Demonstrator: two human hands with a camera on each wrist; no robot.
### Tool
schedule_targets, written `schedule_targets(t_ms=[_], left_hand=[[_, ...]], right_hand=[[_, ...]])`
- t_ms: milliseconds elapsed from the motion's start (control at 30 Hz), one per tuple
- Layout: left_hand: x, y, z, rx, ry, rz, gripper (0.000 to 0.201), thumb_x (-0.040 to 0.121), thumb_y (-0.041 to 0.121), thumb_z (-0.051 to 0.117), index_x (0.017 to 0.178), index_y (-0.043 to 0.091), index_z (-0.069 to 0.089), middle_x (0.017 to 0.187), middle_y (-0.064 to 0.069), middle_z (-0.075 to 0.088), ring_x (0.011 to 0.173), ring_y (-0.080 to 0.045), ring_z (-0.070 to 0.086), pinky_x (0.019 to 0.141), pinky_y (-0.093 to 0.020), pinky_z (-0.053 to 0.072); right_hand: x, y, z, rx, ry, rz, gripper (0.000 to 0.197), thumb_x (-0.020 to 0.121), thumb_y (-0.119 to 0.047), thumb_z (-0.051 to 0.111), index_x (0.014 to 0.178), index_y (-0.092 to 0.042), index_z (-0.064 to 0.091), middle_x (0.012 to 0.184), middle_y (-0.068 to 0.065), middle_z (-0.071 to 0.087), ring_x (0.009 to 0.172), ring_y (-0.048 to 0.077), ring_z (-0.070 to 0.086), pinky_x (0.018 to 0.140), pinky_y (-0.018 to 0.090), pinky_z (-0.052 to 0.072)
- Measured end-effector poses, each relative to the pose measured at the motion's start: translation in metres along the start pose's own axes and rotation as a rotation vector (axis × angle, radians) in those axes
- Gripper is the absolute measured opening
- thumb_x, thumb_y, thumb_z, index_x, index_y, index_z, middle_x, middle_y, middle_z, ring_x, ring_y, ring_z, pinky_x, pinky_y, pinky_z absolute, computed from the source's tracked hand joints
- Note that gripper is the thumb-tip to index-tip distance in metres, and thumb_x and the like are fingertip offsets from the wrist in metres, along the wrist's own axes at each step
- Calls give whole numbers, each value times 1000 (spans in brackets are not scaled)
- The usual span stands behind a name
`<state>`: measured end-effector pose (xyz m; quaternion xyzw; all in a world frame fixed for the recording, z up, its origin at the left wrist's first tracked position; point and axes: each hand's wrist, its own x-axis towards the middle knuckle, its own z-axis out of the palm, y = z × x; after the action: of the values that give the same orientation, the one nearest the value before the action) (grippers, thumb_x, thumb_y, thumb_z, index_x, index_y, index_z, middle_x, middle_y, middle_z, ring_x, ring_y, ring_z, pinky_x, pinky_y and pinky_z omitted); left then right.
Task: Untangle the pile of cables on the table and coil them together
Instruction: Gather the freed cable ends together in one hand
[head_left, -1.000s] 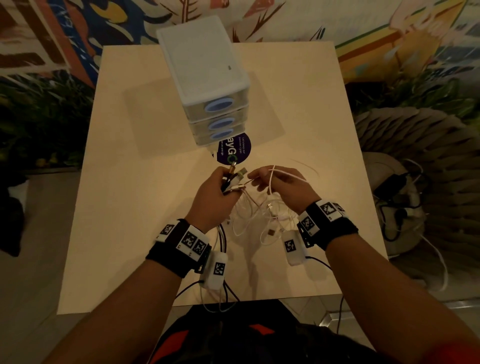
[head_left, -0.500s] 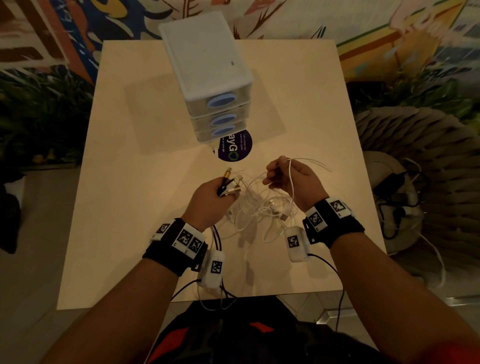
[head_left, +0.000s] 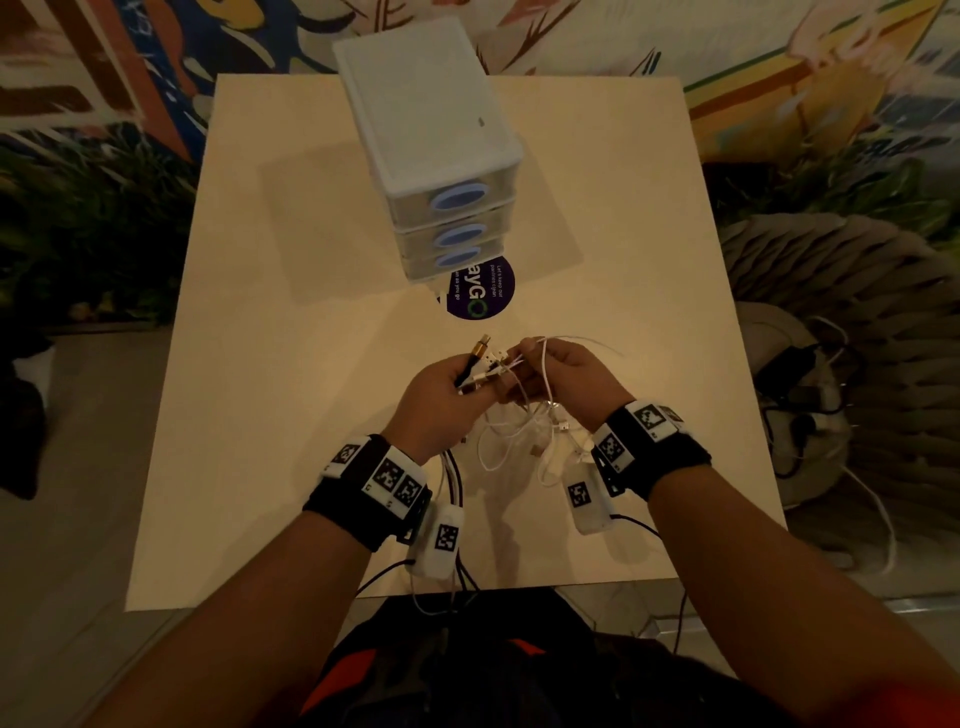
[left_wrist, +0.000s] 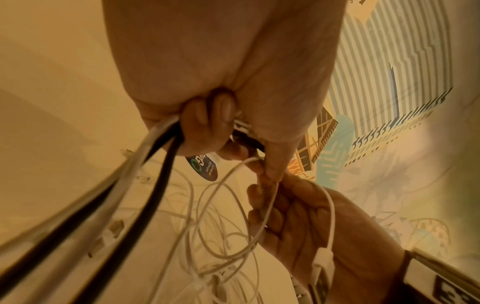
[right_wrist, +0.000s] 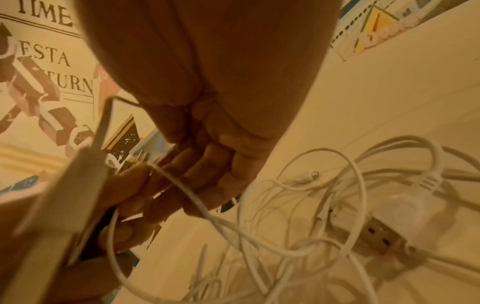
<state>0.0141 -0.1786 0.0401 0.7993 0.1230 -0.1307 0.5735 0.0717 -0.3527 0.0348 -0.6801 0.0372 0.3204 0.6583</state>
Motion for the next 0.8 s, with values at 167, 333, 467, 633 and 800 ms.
schedule_targets(t_ms=[167,333,467,633,800], left_hand=[[2,-2,-3,27,69,-16,27,93,45,70,95,19,77,82,-8,73,79,-23,66,84,-51,53],[-2,-2,-9,-38,66,-82,29,95,36,71,67,29,70,59,4,64,61,-9,59,71,-34,49],[-5,-8,-18,-91,72,-122,47,96,38,69,52,22,64,61,-1,63,67,-17,59,73,-32,45],[-6,-13,-24,-154,92,-131,44,97,34,69,64,4,68,63,-5,64,70,-13,61,76,-32,45],[-8,-21,-31,-143,74,-138,43,96,33,70,59,11,67,58,-5,63,62,-13,60,73,-31,43]], right_hand=[[-4,-6,3,-194,-102,-2,25,100,-33,61,104,-11,72,77,8,73,70,27,69,76,42,59],[0,-1,-12,-273,-95,-103,17,93,-35,71,94,-21,79,75,1,67,66,14,56,68,32,49],[7,-4,-26,-86,139,-50,47,97,-56,56,80,-16,76,55,-1,50,54,16,47,63,35,45],[19,-5,-36,-75,250,71,76,98,-71,24,85,-13,72,52,1,50,48,17,51,51,27,46],[23,-7,-42,19,305,83,59,105,-57,31,104,-15,72,57,1,55,49,17,51,54,28,44]])
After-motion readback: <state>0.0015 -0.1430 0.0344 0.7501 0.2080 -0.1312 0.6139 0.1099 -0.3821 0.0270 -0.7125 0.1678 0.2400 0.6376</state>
